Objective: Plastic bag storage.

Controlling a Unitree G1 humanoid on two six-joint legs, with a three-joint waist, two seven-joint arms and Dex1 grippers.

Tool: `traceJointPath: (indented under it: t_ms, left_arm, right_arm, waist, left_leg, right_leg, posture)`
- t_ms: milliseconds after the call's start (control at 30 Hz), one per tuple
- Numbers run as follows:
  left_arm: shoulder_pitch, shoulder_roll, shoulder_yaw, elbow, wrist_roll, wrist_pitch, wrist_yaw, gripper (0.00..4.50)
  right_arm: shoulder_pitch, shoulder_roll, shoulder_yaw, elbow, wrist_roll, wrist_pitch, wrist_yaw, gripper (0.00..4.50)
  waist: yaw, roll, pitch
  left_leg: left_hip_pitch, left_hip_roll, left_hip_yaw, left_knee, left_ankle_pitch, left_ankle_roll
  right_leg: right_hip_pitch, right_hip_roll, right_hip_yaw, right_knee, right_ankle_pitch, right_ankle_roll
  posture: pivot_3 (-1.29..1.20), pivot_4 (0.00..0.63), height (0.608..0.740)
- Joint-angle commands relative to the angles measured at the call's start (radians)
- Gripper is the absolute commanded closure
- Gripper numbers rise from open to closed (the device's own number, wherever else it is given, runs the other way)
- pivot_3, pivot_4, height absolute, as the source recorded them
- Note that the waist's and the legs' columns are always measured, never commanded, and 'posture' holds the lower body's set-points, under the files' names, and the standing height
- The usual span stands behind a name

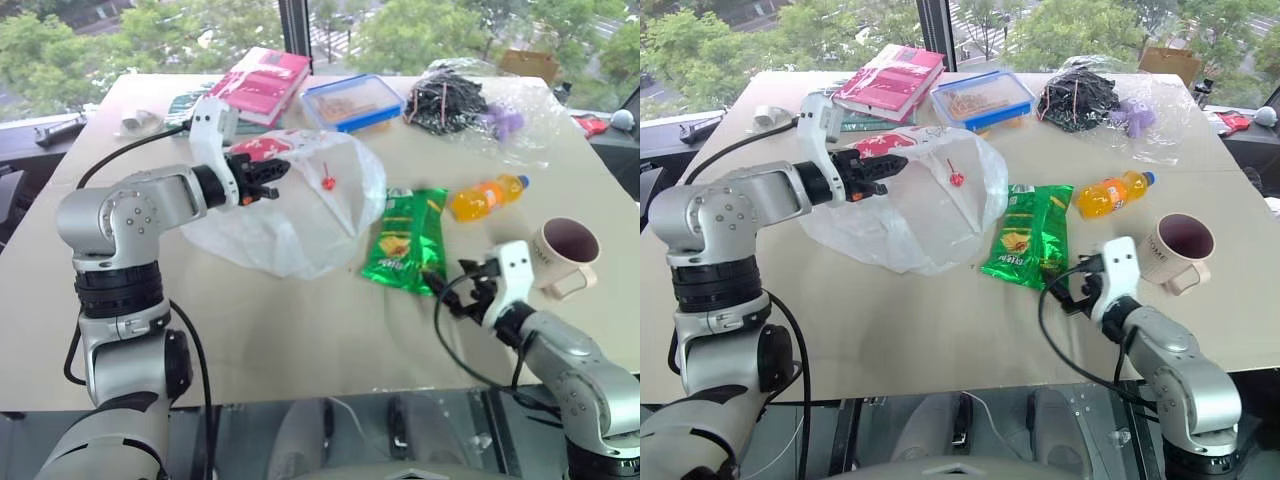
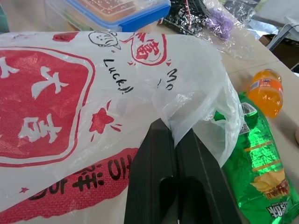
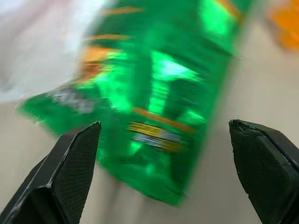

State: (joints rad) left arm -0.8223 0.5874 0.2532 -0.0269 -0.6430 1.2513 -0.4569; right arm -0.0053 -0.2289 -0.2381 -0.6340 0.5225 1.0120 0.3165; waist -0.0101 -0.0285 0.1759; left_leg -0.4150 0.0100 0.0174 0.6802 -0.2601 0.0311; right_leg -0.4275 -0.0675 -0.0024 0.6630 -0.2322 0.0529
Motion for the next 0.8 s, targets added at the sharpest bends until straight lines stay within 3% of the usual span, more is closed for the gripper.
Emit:
traceJointPath:
  t_ms: [33, 200, 467, 600, 633, 800]
  left_arm:
    - [-0.025, 0.017, 0.005, -0.019, -0.003, -0.023, -0.011, 4.50]
    - [-0.016, 0.016, 0.012, -0.032, -0.008, -0.016, -0.005, 4.50]
    - [-0.003, 0.024, 0.038, -0.062, -0.022, 0.010, 0.013, 4.50]
    - [0.004, 0.025, 0.051, -0.077, -0.026, 0.020, 0.027, 4.50]
    - [0.006, 0.026, 0.053, -0.081, -0.028, 0.022, 0.029, 4.50]
    - [0.016, 0.024, 0.061, -0.088, -0.031, 0.024, 0.037, 4.50]
  right_arm:
    - [-0.047, 0.028, -0.101, 0.057, 0.152, 0.146, -0.013, 0.08]
    - [-0.128, 0.031, -0.093, 0.203, 0.223, 0.220, 0.015, 0.08]
    - [-0.209, -0.065, 0.216, 0.345, 0.068, 0.080, 0.094, 0.08]
    - [-0.203, -0.113, 0.366, 0.375, -0.024, -0.013, 0.139, 1.25]
    - [-0.200, -0.114, 0.373, 0.381, -0.034, -0.030, 0.144, 1.92]
    - [-0.186, -0.146, 0.397, 0.387, -0.107, -0.141, 0.165, 4.05]
  waist:
    - [-0.001, 0.000, 0.000]
    - [-0.007, 0.000, 0.000]
    - [-0.026, -0.002, -0.002]
    - [-0.032, -0.005, -0.004]
    - [-0.032, -0.006, -0.005]
    - [-0.031, -0.006, -0.005]
  left_leg:
    - [0.000, 0.000, 0.000, 0.000, 0.000, 0.000]
    - [0.001, -0.001, 0.001, 0.000, -0.002, 0.003]
    - [0.008, 0.000, 0.001, 0.000, -0.002, 0.003]
    - [0.018, 0.000, 0.003, -0.004, -0.002, 0.004]
    - [0.019, 0.001, 0.003, -0.004, -0.002, 0.004]
    - [0.019, 0.002, 0.003, -0.004, -0.002, 0.004]
  right_leg:
    - [0.000, 0.000, 0.000, 0.000, 0.000, 0.000]
    - [0.000, 0.001, 0.001, 0.001, 0.000, 0.000]
    - [0.007, 0.003, 0.001, 0.000, 0.000, 0.000]
    - [0.015, 0.003, 0.002, -0.001, 0.000, 0.000]
    - [0.015, 0.004, 0.003, -0.001, 0.000, 0.000]
    - [0.015, 0.004, 0.003, -0.001, 0.000, 0.000]
  posture:
    - [0.00, 0.150, 0.740]
    - [0.00, 0.150, 0.740]
    - [0.00, 0.150, 0.740]
    - [0.00, 0.150, 0.740]
    - [0.00, 0.150, 0.740]
    - [0.00, 0.150, 0.740]
